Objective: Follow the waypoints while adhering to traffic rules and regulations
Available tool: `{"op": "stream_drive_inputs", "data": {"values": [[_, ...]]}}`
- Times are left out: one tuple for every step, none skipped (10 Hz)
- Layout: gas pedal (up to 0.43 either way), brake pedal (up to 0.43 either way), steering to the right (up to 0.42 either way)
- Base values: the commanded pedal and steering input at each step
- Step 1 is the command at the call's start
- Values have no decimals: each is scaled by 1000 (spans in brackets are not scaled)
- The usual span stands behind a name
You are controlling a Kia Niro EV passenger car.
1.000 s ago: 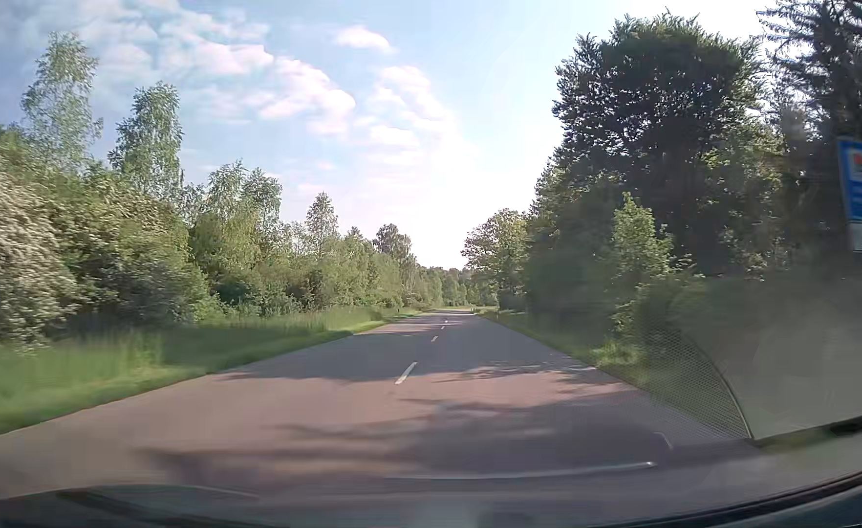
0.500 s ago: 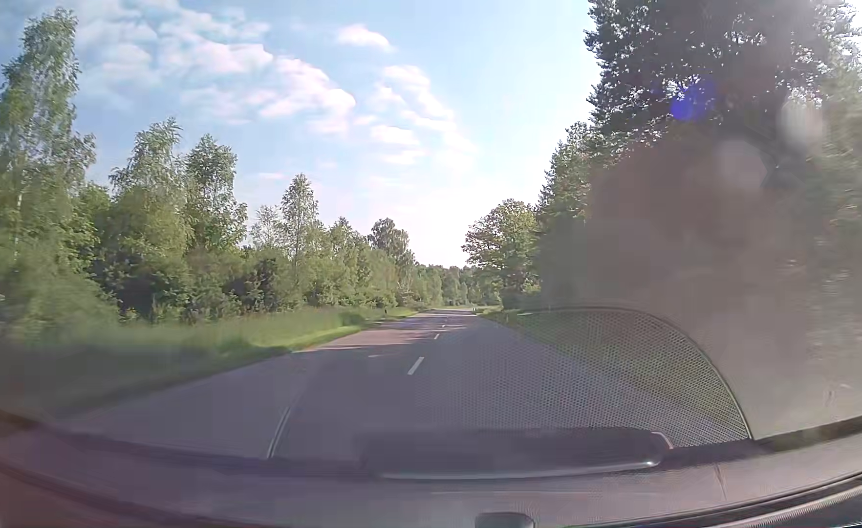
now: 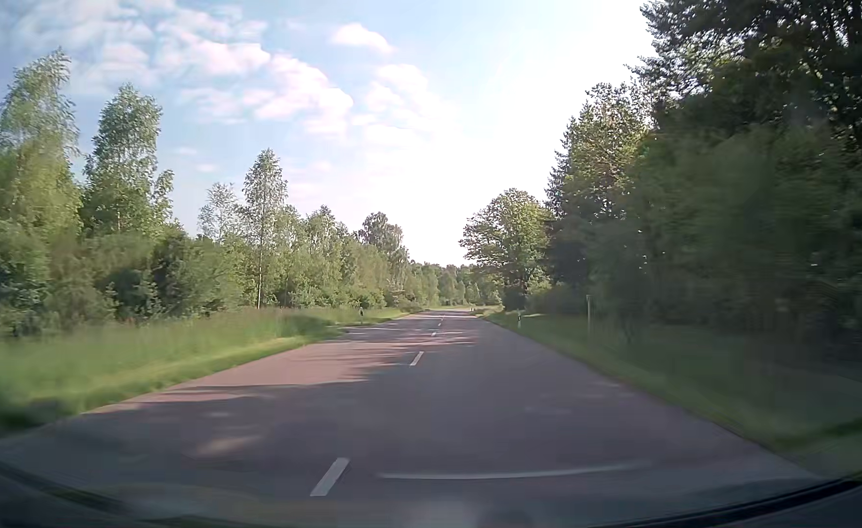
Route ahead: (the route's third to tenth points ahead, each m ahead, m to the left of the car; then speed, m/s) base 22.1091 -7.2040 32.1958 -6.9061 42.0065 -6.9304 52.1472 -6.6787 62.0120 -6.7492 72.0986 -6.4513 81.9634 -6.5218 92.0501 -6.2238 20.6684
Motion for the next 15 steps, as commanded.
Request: {"op": "stream_drive_inputs", "data": {"values": [[98,0,0],[98,0,-1],[98,0,-1],[98,0,-1],[98,0,-2],[98,0,-2],[98,0,-2],[98,0,-2],[110,0,-2],[110,0,-2],[110,0,-2],[110,0,-2],[110,0,-2],[110,0,-2],[110,0,-2]]}}
